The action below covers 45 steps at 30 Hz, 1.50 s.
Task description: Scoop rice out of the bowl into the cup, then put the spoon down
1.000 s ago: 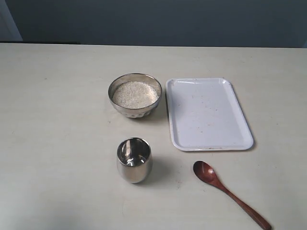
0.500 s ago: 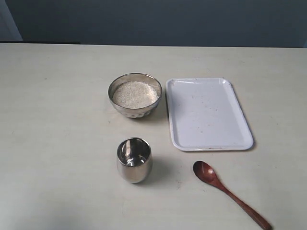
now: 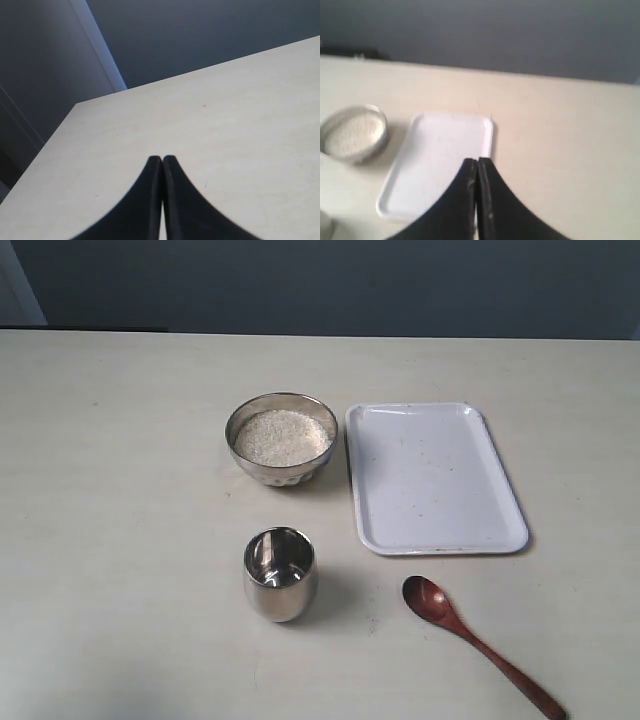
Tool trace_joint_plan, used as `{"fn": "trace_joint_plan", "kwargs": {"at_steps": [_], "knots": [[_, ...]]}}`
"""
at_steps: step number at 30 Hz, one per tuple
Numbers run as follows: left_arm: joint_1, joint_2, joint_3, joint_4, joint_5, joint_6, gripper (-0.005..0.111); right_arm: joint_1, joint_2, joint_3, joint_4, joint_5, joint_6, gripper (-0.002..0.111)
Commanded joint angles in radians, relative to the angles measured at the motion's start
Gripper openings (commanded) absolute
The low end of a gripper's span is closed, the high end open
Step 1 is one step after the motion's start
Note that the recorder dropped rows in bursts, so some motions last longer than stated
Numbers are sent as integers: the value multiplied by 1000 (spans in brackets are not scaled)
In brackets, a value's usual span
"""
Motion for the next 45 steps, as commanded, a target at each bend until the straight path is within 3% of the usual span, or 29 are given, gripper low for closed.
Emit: {"fn": "trace_joint_plan", "kwargs": {"at_steps": [1,10,17,23,30,45], "knots": [[-1,-5,-2,-2,-7,-3,1,41,351,-246,-90,322,21,-1],[-1,-5,-2,-2,-7,-3,1,240,761,-215,-152,322,-10,0],[-1,-5,-2,-2,-7,-3,1,394,848,-92,-156,322,-10,43],[-1,-5,-2,-2,-7,-3,1,469,848,98,-168,322,-8,42],[-1,-5,-2,-2,-7,-3,1,470,848,275,-161,234,-5,42],[-1,-5,-2,-2,-7,-3,1,470,862,298,-134,104,-5,42]]}}
